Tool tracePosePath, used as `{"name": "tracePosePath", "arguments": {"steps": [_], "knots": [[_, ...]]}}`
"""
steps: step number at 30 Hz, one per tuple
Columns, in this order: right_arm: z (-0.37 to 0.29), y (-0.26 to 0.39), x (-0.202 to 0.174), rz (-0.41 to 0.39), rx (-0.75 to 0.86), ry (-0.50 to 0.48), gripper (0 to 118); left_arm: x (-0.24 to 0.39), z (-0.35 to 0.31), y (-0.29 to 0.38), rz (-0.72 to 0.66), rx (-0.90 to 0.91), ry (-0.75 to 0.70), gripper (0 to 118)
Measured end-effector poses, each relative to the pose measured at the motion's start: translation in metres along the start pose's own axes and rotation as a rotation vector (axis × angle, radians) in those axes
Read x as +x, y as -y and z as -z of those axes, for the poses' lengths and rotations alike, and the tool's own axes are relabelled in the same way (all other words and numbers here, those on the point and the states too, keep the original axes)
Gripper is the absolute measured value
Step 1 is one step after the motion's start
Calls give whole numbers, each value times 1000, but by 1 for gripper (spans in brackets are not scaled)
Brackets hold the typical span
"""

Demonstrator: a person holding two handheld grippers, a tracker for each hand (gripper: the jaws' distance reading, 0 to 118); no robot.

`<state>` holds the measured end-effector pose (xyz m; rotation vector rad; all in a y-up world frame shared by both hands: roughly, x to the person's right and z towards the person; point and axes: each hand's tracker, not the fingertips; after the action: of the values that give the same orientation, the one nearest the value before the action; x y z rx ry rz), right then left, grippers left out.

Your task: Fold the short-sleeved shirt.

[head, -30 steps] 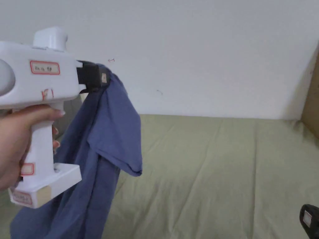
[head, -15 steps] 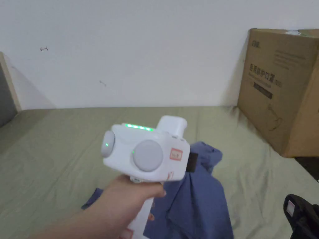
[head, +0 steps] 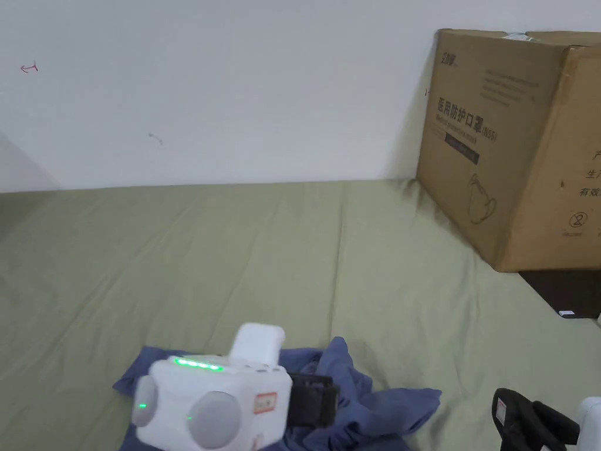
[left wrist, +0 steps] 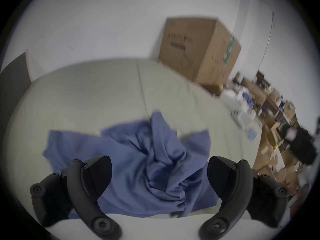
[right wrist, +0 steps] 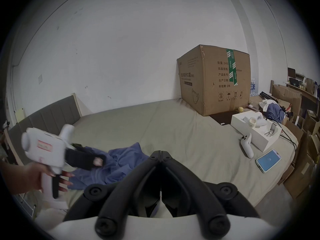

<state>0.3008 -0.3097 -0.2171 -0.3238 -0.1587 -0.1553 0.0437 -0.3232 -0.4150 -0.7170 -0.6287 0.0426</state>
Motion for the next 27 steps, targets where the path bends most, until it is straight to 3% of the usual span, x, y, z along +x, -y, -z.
{"name": "tracePosePath", "arguments": {"steps": [2, 3, 5, 6, 9, 10, 12, 14, 21, 24, 27], "knots": [[-5, -8, -4, 5, 32, -15, 0, -2, -53, -8, -23, 142, -30, 110], [-8, -11, -7, -2, 51, -20, 0, -6, -78, -5, -32, 203, -40, 102], [-14, -16, -14, -23, 110, -38, 0, -3, -129, 4, -57, 362, 2, 97], [-18, -17, -18, -29, 141, -46, 0, 1, -146, 12, -65, 436, -27, 86], [-29, -7, -24, -12, 278, -124, 0, 7, -179, 39, -13, 545, -201, 0], [-33, -1, -26, 3, 325, -156, 0, 7, -186, 52, 14, 578, -270, 0], [-35, 5, -35, -38, 313, -65, 0, 2, -193, 78, 36, 649, -323, 0], [-34, 11, -40, -55, 296, -51, 0, 5, -200, 97, -3, 682, -402, 0], [-31, 9, -43, -63, 261, -51, 0, -21, -199, 110, -155, 621, -434, 0], [-31, 1, -44, -78, 259, -56, 0, -34, -200, 87, -221, 633, -400, 0], [-30, -11, -44, -61, 234, -122, 0, -65, -182, 1, -171, 434, -322, 0]]}}
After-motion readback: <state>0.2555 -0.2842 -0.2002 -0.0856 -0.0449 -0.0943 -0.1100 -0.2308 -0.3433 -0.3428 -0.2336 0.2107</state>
